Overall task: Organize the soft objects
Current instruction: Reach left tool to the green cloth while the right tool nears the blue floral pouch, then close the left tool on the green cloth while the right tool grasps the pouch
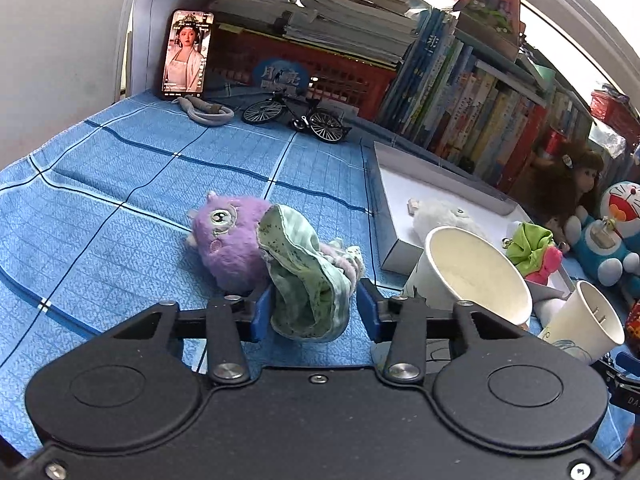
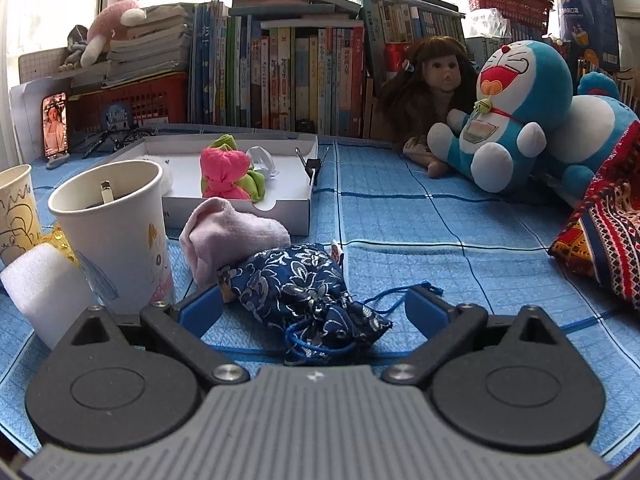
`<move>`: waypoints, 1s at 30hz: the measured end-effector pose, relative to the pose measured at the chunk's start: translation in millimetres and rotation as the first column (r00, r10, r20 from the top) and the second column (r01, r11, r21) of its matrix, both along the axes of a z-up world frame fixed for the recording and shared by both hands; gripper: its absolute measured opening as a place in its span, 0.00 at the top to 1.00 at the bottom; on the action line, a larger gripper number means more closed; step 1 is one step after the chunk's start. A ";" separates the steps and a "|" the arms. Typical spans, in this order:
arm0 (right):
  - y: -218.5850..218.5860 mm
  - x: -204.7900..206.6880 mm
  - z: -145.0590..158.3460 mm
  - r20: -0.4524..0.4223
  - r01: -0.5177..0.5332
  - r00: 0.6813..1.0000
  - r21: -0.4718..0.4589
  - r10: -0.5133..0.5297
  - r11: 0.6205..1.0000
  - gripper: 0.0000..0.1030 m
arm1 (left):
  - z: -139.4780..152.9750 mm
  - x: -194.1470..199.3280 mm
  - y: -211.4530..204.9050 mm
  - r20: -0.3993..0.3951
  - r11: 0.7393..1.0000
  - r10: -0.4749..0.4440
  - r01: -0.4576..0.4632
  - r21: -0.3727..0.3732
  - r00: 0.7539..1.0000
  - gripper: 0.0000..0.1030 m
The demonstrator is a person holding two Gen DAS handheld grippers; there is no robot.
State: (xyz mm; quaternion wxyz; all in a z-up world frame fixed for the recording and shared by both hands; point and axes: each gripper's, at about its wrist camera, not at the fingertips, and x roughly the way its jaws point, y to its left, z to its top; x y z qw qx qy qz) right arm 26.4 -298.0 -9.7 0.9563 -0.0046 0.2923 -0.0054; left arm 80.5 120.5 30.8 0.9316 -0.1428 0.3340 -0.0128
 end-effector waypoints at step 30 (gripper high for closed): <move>10.5 15.9 -0.8 -0.037 -0.054 0.998 -0.023 0.053 0.998 0.23 | 26.9 -9.8 -1.5 0.068 1.000 -0.010 0.008 0.029 0.998 0.86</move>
